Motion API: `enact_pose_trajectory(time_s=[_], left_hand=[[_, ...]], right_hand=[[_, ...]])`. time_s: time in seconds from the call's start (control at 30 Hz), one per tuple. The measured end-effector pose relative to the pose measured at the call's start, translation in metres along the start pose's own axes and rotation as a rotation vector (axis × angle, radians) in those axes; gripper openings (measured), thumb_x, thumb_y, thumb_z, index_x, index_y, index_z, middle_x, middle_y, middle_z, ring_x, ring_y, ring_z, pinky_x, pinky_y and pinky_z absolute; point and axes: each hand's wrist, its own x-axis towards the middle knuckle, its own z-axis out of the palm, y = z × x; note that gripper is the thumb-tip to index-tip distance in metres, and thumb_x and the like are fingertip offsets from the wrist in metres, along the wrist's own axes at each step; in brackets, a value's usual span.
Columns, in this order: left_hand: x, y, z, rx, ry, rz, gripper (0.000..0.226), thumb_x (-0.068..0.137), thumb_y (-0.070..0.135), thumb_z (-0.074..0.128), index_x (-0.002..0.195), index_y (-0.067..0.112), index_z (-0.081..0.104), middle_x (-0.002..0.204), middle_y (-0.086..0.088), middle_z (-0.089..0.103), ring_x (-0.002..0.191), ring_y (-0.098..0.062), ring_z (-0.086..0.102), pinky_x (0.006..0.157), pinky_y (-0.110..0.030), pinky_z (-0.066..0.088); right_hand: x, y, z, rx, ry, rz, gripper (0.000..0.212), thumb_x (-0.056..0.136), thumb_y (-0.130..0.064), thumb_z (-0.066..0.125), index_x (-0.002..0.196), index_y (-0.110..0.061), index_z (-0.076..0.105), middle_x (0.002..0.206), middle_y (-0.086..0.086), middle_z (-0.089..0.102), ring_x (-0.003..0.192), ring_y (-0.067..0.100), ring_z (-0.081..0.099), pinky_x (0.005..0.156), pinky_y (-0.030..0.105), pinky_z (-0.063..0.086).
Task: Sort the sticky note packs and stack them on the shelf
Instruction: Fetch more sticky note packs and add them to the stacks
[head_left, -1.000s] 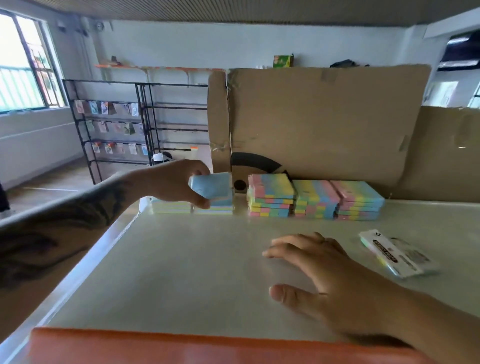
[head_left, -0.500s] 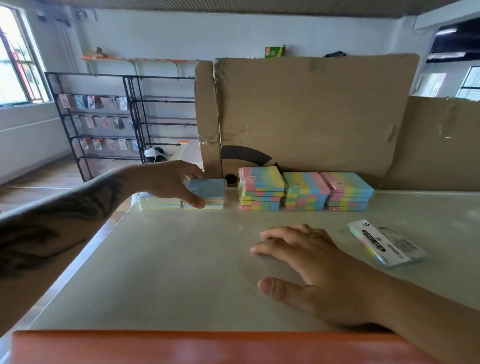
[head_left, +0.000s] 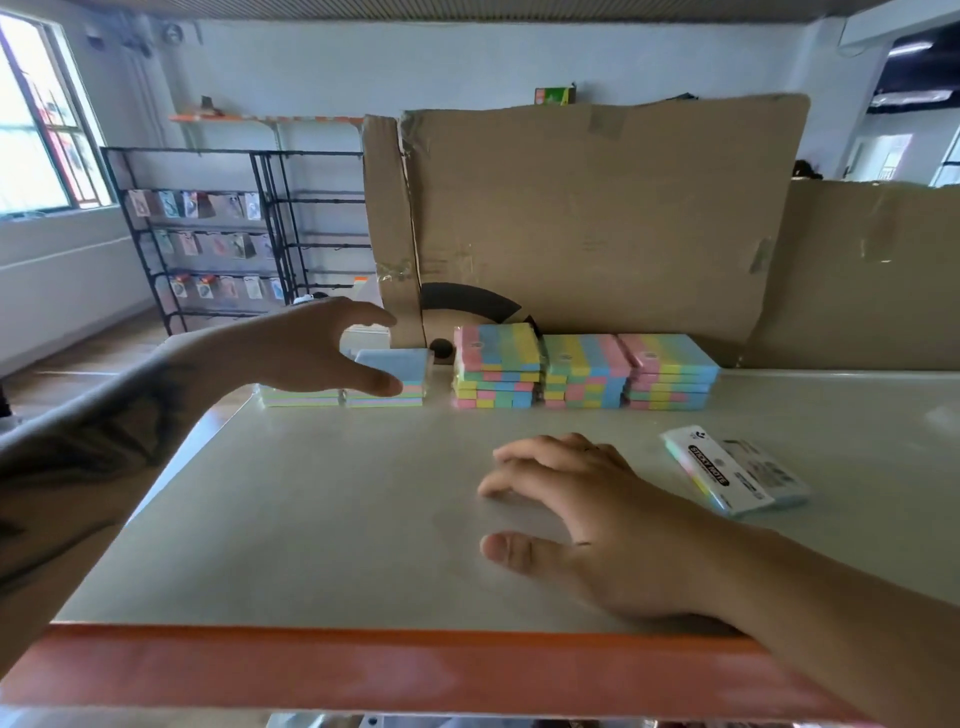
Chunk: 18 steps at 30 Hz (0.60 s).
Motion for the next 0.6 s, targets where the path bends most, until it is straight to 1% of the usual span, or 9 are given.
enact_pose_trajectory(time_s=[0.1,0.13,0.2,0.23,0.3,0.33,0.4,0.47,0.6], left_hand=[[-0.016,0.036,-0.005,0.007,0.068,0.036,0.053,0.081,0.065,0.071,0.128,0.052,0.053,0.14,0.017,0.055,0.122,-0.012,0.051,0.106,-0.04,0.039],[-0.022,0.049,-0.004,0.013,0.082,0.061,0.051,0.082,0.066,0.069,0.128,0.049,0.055,0.137,0.018,0.056,0.123,-0.012,0.051,0.106,-0.038,0.037],[-0.031,0.083,0.004,0.031,0.057,0.126,0.052,0.082,0.07,0.063,0.129,0.049,0.056,0.133,0.02,0.055,0.124,-0.011,0.049,0.107,-0.035,0.033],[-0.033,0.099,0.009,0.035,0.033,0.161,0.052,0.082,0.07,0.062,0.129,0.049,0.055,0.133,0.02,0.055,0.125,-0.011,0.049,0.108,-0.034,0.032],[-0.033,0.126,0.022,0.043,-0.005,0.232,0.05,0.083,0.069,0.06,0.13,0.05,0.054,0.136,0.02,0.055,0.127,-0.011,0.048,0.11,-0.035,0.033],[-0.032,0.137,0.028,0.043,-0.018,0.254,0.049,0.085,0.068,0.06,0.13,0.05,0.054,0.137,0.02,0.054,0.128,-0.011,0.048,0.111,-0.035,0.033],[-0.027,0.158,0.038,0.05,-0.028,0.283,0.046,0.089,0.064,0.06,0.131,0.048,0.055,0.138,0.019,0.054,0.129,-0.008,0.047,0.114,-0.038,0.031],[-0.021,0.175,0.046,0.046,-0.028,0.301,0.044,0.09,0.062,0.06,0.131,0.047,0.056,0.138,0.018,0.054,0.129,-0.008,0.048,0.114,-0.039,0.032],[-0.014,0.195,0.062,-0.081,0.005,0.315,0.047,0.089,0.055,0.067,0.133,0.045,0.055,0.136,0.019,0.056,0.125,-0.007,0.052,0.106,-0.034,0.043]], right_hand=[[-0.011,0.006,-0.011,-0.021,0.066,-0.028,0.046,0.095,-0.071,0.047,0.134,-0.047,0.051,0.148,-0.032,0.031,0.133,-0.007,0.02,0.107,0.015,0.02],[-0.014,0.01,-0.014,-0.05,0.116,-0.048,0.041,0.096,-0.069,0.048,0.129,-0.045,0.056,0.143,-0.03,0.039,0.131,-0.009,0.025,0.108,0.015,0.02],[-0.022,0.024,-0.023,-0.099,0.233,-0.057,0.042,0.093,-0.07,0.046,0.118,-0.04,0.062,0.128,-0.025,0.054,0.124,-0.004,0.042,0.11,0.03,0.033],[-0.027,0.033,-0.027,-0.118,0.279,-0.025,0.046,0.09,-0.072,0.043,0.113,-0.039,0.064,0.119,-0.022,0.058,0.118,0.001,0.05,0.105,0.036,0.04],[-0.038,0.05,-0.035,-0.187,0.34,0.062,0.052,0.084,-0.075,0.037,0.106,-0.036,0.065,0.108,-0.016,0.059,0.106,0.012,0.059,0.094,0.04,0.049],[-0.045,0.058,-0.039,-0.238,0.339,0.123,0.053,0.083,-0.076,0.036,0.105,-0.036,0.063,0.108,-0.014,0.056,0.105,0.015,0.059,0.091,0.039,0.049],[-0.057,0.071,-0.043,-0.33,0.29,0.274,0.049,0.084,-0.077,0.042,0.108,-0.038,0.058,0.114,-0.014,0.048,0.109,0.016,0.053,0.091,0.038,0.049],[-0.065,0.079,-0.042,-0.339,0.256,0.365,0.043,0.087,-0.074,0.05,0.108,-0.038,0.055,0.116,-0.014,0.043,0.111,0.016,0.048,0.09,0.038,0.048],[-0.069,0.089,-0.037,-0.142,0.328,0.301,0.028,0.081,-0.057,0.062,0.1,-0.037,0.059,0.105,-0.015,0.047,0.098,0.013,0.054,0.083,0.039,0.053]])
